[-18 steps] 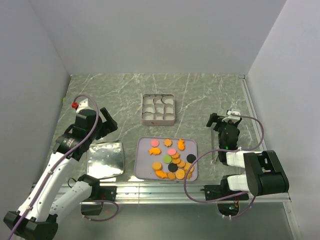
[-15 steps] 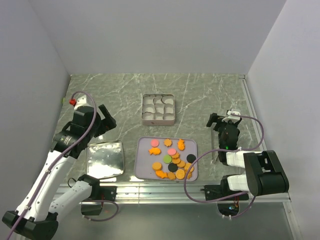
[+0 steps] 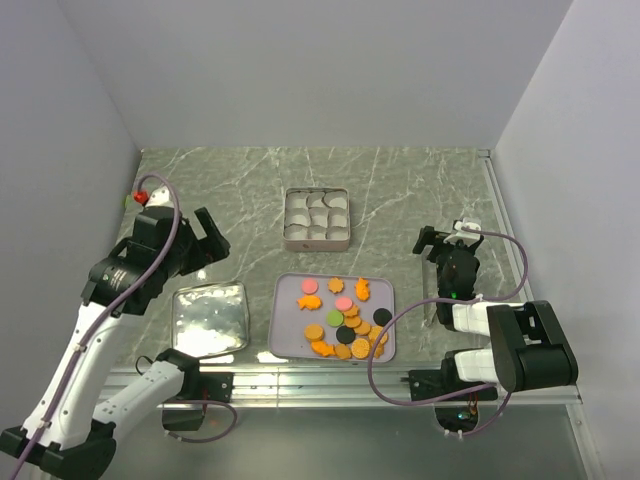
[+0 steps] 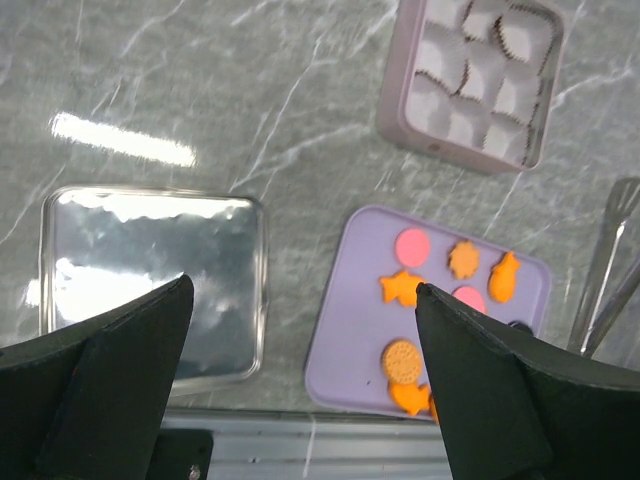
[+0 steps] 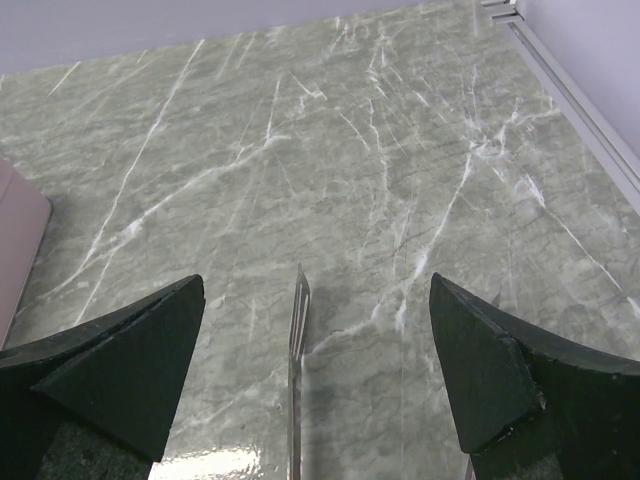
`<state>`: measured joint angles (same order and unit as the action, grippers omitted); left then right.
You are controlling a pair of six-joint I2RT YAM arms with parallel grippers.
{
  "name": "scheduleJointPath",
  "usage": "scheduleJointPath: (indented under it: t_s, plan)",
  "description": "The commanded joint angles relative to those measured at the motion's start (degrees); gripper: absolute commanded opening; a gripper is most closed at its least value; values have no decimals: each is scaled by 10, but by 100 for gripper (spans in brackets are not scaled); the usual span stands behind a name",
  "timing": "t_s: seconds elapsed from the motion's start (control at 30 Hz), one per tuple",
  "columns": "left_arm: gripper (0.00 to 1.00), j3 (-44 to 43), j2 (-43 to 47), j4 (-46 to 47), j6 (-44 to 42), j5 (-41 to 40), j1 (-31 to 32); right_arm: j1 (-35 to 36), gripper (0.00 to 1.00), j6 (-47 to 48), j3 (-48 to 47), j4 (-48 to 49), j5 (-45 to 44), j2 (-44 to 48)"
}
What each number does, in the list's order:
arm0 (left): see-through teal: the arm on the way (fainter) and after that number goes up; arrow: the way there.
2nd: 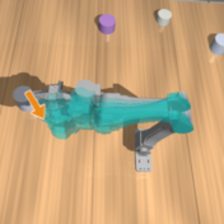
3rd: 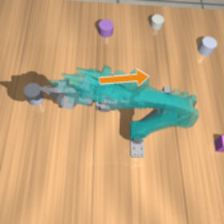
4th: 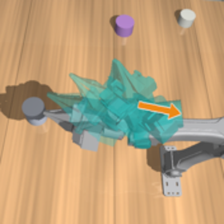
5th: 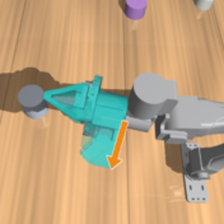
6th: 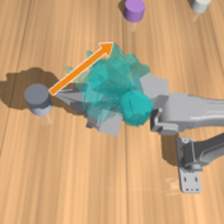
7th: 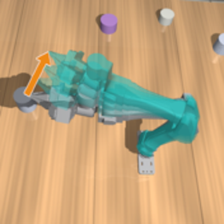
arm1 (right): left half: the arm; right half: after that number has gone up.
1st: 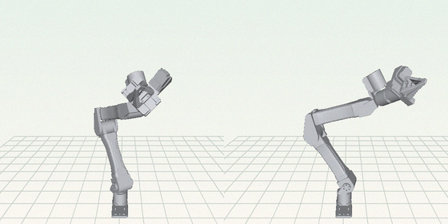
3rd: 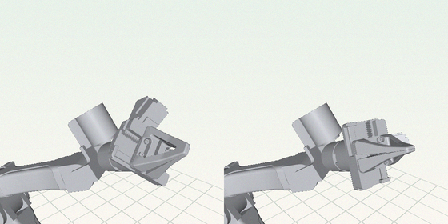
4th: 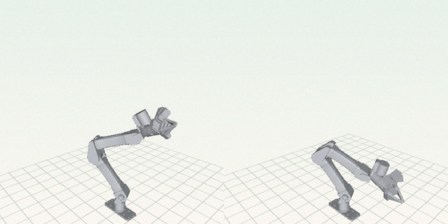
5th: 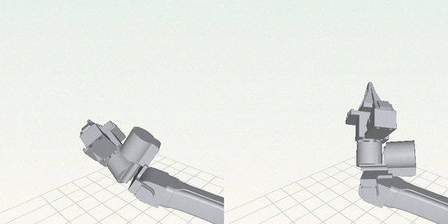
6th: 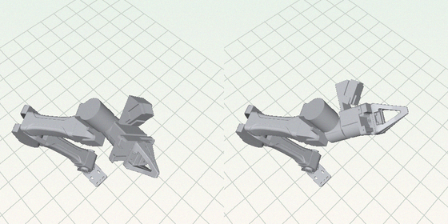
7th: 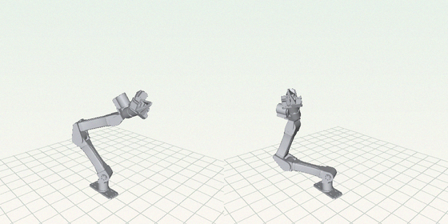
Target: Pack the cookies
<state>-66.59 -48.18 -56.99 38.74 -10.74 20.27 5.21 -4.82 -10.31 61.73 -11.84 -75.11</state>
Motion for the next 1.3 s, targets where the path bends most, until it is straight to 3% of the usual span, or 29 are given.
scheduleJointPath:
  t_s: [0.0, 0.17, 0.23, 0.3, 0.33, 0.5, 0.53, 0.6, 0.63, 0.73, 0.8, 0.83, 0.9, 1.03, 1.27]
  plan:
    - [99, -21, 24, -53, 9, 5, 2, -4, 100, 2, -18, 28, 0, 6]
    - [99, -12, 74, -55, 39, -11, 2, -4, 100, 2, -19, 25, 0, 7]
    - [100, -8, 82, -54, 45, -18, 2, 5, 100, 3, -12, 42, -28, 14]
    - [99, -3, 86, -54, 46, -24, 2, 16, 100, 2, -28, -4, -76, 41]
    - [100, -2, 88, -56, 46, -28, 2, 18, 100, 1, -57, -88, -83, 77]
    - [96, 11, 97, -48, 31, -33, 2, 26, 100, -43, -158, -308, -143, 222]
    - [96, 13, 99, -45, 32, -34, 2, 26, 100, -61, -217, -418, -158, 264]
    - [99, 18, 109, -35, 34, -35, 2, 25, 100, -177, -283, -541, -171, 290]
    - [99, 22, 112, -30, 36, -33, 2, 24, 100, -304, -337, -668, -170, 306]
    - [100, 44, 126, -3, 36, -22, 2, 14, 100, -352, -386, -789, -71, 326]
    - [99, 52, 126, 9, 37, -19, 2, 15, 100, -373, -410, -863, -64, 314]
    - [100, 57, 125, 12, 41, -16, 1, 16, 100, -377, -442, -951, -67, 286]
    - [100, 64, 121, 14, 43, -10, 2, 14, 100, -364, -459, -1009, -61, 257]
    - [99, 75, 120, 21, 35, 5, 2, 13, 100, -342, -515, -1186, -90, 135]
    - [99, 74, 125, 13, 25, 5, 2, 13, 100, -289, -480, -1210, -18, 40]
